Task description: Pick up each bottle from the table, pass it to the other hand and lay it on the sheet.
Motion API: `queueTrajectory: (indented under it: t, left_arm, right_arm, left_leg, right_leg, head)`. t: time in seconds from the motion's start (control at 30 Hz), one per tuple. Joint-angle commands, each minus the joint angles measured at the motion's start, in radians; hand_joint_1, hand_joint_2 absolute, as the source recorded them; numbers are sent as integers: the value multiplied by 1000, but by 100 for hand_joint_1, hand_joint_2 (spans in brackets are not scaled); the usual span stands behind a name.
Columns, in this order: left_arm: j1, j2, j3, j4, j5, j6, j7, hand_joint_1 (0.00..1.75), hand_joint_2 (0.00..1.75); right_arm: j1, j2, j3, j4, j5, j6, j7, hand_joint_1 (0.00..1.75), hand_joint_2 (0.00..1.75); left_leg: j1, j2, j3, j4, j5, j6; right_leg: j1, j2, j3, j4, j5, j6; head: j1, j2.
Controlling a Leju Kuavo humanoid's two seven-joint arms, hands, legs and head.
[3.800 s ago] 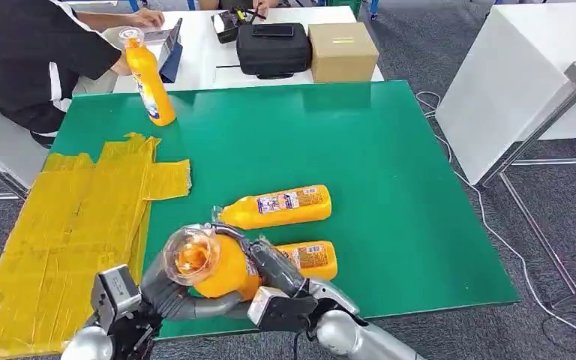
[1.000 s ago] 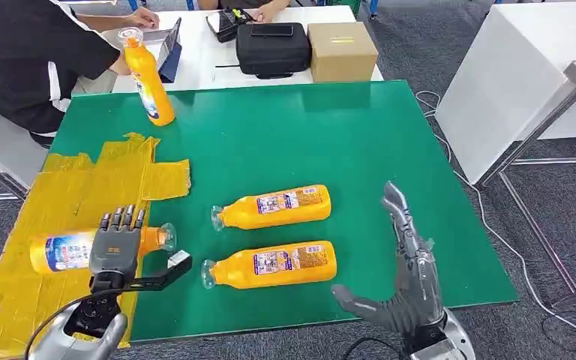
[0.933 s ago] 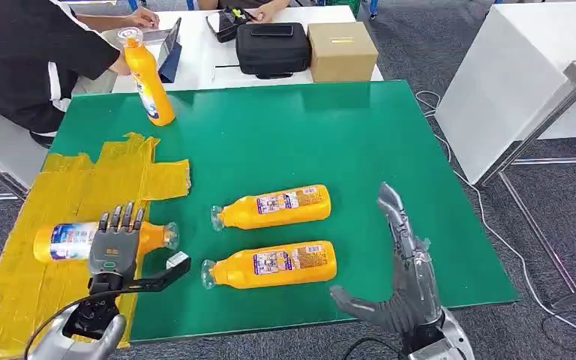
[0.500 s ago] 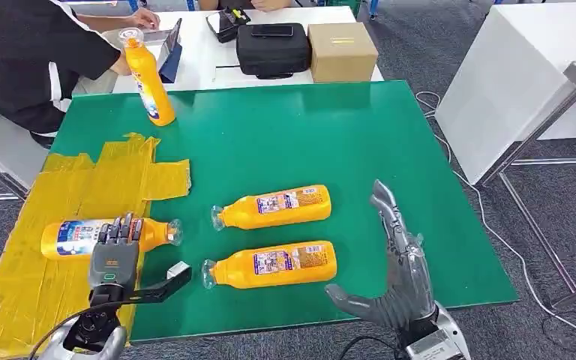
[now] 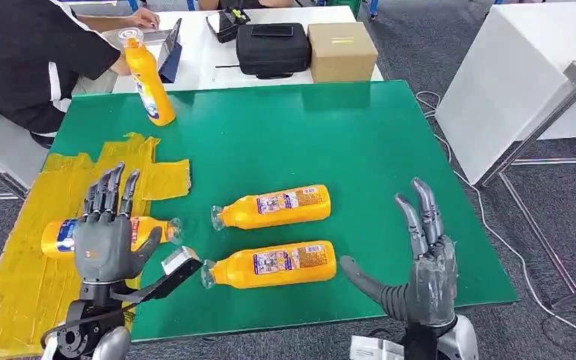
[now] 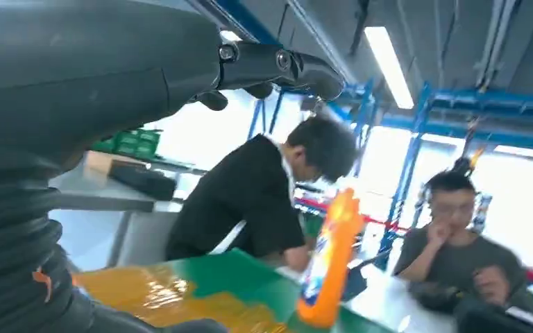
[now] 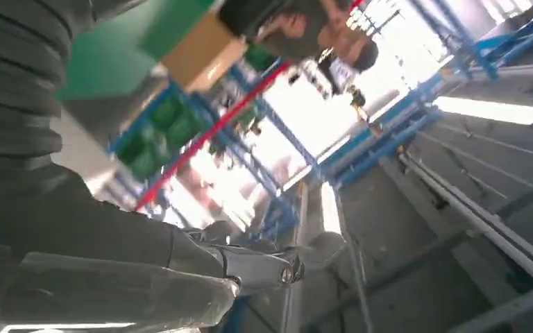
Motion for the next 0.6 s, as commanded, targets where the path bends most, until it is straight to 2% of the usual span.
queueTrajectory:
  t: [0.03, 0.07, 0.1, 0.17, 0.2, 0.23, 0.3, 0.33, 0.37, 0.4, 0.43, 0.47, 0.53, 0.6]
  left_arm:
    - [54, 73, -162, -69, 154, 89, -39, 0, 175]
    - [68, 90, -183, -87, 245, 106, -79, 0, 175]
    - [76, 93, -182, -93, 246, 110, -80, 0, 175]
    - [125, 127, -202, -145, 460, 101, -174, 0, 175]
    - [139, 130, -198, -152, 463, 105, -182, 0, 175]
    - [161, 136, -196, -170, 526, 93, -215, 0, 175]
    - [199, 147, -181, -197, 617, 63, -247, 0, 175]
    - [213, 163, -191, -217, 743, -4, -285, 0, 175]
    - [229, 205, -200, -248, 1075, -239, -368, 0, 175]
    - [252, 205, -162, -256, 1141, -323, -395, 0, 175]
    - [289, 202, -120, -280, 1311, -437, -473, 0, 175]
    - [312, 201, -93, -297, 1316, -459, -481, 0, 175]
    - [333, 193, -66, -315, 1339, -486, -489, 0, 175]
    - [350, 188, -45, -337, 1327, -485, -500, 0, 175]
  right_arm:
    - [-126, -112, -15, 137, 309, 122, 238, 0, 175]
    - [-146, -166, 3, 160, 250, 247, 264, 0, 175]
    - [-150, -171, -2, 171, 245, 246, 263, 0, 175]
    - [-171, -229, 18, 212, 227, 413, 287, 0, 175]
    - [-172, -231, 17, 221, 226, 412, 287, 0, 175]
    - [-195, -269, 46, 238, 215, 484, 292, 0, 175]
    - [-241, -290, 69, 285, 196, 501, 288, 0, 175]
    - [-274, -302, 88, 313, 150, 525, 279, 0, 175]
    - [-356, -321, 130, 374, 63, 563, 270, 0, 175]
    - [-418, -323, 155, 425, 42, 566, 279, 0, 175]
    - [-524, -330, 215, 503, 72, 563, 299, 0, 175]
    - [-578, -320, 238, 552, 64, 565, 304, 0, 175]
    - [-616, -310, 251, 585, 39, 569, 306, 0, 175]
    - [-652, -305, 266, 614, -1, 587, 312, 0, 175]
  left_leg:
    - [1, 3, 4, -1, -1, -2]
    - [1, 1, 3, -1, -1, -2]
    - [1, 2, 4, -1, -1, -2]
    - [1, 1, 2, -1, -1, -1]
    - [1, 2, 4, -1, -1, -2]
    - [0, 3, 4, -1, -1, -2]
    - [0, 3, 2, -1, -1, -1]
    - [0, 6, 5, -1, -2, -2]
    - [0, 4, 4, -1, -2, -2]
    - [0, 5, 2, -1, -1, -2]
    - [0, 9, 3, -1, -2, -2]
    - [0, 10, 4, -1, -2, -3]
    - [0, 15, 4, -1, -2, -3]
    - [0, 8, 2, 0, -1, -2]
  right_leg:
    - [0, 7, 3, -2, 1, -1]
    - [0, 4, 2, -2, 1, 0]
    - [0, 6, 3, -2, 1, 0]
    - [1, 3, 3, -2, 1, 0]
    - [0, 5, 4, -2, 1, 0]
    - [0, 6, 4, -2, 1, 0]
    - [0, 4, 2, -1, 0, 0]
    - [-1, 10, 3, -2, 1, -1]
    - [0, 7, 3, -2, 0, -1]
    - [0, 7, 2, -1, 1, -1]
    - [0, 12, 1, -1, 2, -1]
    - [0, 13, 1, -1, 2, -1]
    - [0, 19, 0, 0, 3, -1]
    - [0, 10, 1, 0, 1, -1]
  head:
    - [0, 0]
    - [0, 0]
    - [0, 0]
    - [0, 0]
    - [-1, 0]
    - [1, 0]
    - [0, 0]
    - [0, 0]
    - [0, 0]
    - [1, 0]
    - [0, 0]
    - [0, 0]
    - [0, 0]
    - [0, 0]
